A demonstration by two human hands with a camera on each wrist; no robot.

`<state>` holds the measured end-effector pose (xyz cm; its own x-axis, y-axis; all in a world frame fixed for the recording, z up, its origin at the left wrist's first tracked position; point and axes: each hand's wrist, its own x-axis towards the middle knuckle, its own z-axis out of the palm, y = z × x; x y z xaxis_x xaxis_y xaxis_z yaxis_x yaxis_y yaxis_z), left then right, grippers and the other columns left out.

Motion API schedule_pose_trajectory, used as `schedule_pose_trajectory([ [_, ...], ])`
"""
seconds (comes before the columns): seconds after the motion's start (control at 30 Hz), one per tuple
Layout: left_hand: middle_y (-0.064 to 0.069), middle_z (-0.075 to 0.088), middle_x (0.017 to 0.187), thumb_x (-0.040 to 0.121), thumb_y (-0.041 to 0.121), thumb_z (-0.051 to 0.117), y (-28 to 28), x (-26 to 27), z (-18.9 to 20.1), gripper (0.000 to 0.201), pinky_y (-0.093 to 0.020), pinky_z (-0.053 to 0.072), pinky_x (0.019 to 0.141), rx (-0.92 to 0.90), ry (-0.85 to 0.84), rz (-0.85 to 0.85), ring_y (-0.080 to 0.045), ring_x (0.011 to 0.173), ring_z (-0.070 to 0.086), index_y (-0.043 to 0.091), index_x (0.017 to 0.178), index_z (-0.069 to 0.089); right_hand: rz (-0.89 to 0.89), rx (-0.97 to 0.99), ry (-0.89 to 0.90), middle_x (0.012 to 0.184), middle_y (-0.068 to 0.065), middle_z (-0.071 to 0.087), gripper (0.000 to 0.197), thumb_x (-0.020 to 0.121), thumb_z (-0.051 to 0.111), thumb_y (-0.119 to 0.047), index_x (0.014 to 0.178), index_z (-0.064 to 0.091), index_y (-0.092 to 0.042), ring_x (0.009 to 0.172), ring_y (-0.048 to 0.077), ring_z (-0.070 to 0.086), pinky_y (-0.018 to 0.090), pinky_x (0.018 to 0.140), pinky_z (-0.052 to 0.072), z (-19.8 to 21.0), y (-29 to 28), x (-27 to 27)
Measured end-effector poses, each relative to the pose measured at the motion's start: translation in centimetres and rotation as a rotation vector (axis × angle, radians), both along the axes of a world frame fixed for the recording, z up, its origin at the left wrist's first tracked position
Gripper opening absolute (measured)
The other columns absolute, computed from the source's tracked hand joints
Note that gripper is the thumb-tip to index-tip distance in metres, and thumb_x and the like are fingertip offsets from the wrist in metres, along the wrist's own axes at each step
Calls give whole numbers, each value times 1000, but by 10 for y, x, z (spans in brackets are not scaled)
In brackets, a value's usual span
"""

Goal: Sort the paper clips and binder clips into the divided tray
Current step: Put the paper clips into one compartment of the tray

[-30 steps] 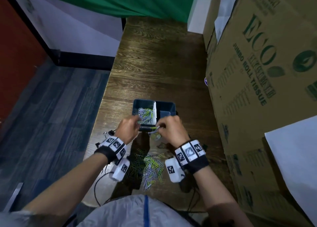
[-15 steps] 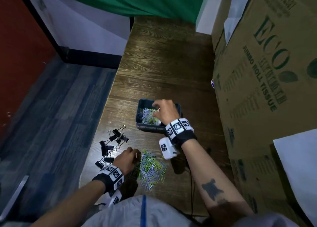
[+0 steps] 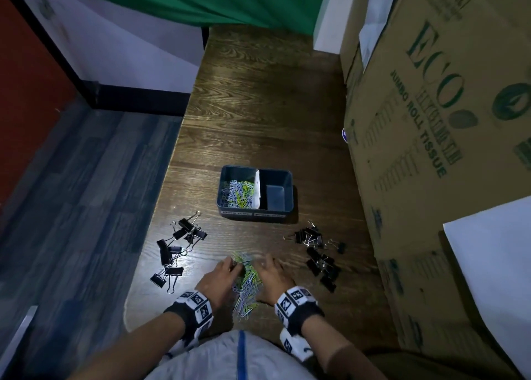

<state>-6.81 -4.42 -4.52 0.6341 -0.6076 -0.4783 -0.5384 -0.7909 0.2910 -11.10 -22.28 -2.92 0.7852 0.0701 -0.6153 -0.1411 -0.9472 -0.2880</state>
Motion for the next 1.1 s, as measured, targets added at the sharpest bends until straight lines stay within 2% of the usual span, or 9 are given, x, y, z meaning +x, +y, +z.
schedule_pose_trajectory([
  [0.13,-9,44,133,83,11,68,-1,3,-4,63,-33,50,86,-90,30,3,-25,109,55,20,137,38,-54,25,-87,150,8,26,71,77,72,-1,135,42,-29,120,35,52,47,92,54,-17,7,-2],
  [0.2,-5,52,123,82,12,69,3,8,-4,56,-30,49,85,-145,68,50,-23,101,59,23,131,46,-85,63,-114,146,6,34,61,80,63,4,131,49,-26,118,33,55,45,95,52,-18,4,1],
  [0.37,4,59,95,88,11,61,13,16,6,12,-12,39,68,-228,79,175,-15,87,59,21,95,64,-136,59,-57,136,12,50,44,92,52,-3,133,56,-16,125,32,49,39,102,41,-3,-9,7],
  [0.6,13,56,78,82,1,65,21,32,37,21,-7,39,61,-418,1,239,1,69,53,22,82,67,-383,67,-156,107,3,64,25,91,57,-3,89,73,-23,88,20,63,30,81,55,9,-19,6],
  [0.73,12,61,77,83,-2,67,13,55,74,17,-6,42,63,-547,-84,225,7,71,55,15,81,68,-389,63,-164,96,-8,47,39,88,65,-9,63,51,-35,94,18,60,29,85,52,15,-21,0],
  [0.8,7,65,80,84,-2,65,4,73,98,15,-8,45,65,-599,-128,245,2,74,58,13,84,69,-392,59,-165,91,-9,54,42,86,67,-7,56,52,-33,91,16,62,31,85,54,15,-21,0],
  [0.9,5,67,82,85,1,64,-13,109,125,14,-13,50,65,-625,-212,296,-3,74,61,13,88,69,-370,75,-177,100,-3,58,36,88,65,-7,61,58,-31,98,16,59,30,91,52,18,-17,2],
  [0.97,1,67,83,86,3,64,-26,132,135,12,-25,56,66,-640,-214,340,-9,72,63,13,90,69,-364,83,-198,99,-4,55,26,90,63,-11,68,65,-24,100,17,57,28,90,50,22,-16,4],
  [1.1,1,69,90,84,12,71,-43,157,138,14,-24,53,72,-589,-146,406,-8,75,63,16,98,71,-367,137,-247,88,-1,70,18,91,66,-14,76,74,-19,83,13,65,29,78,58,43,-17,25],
])
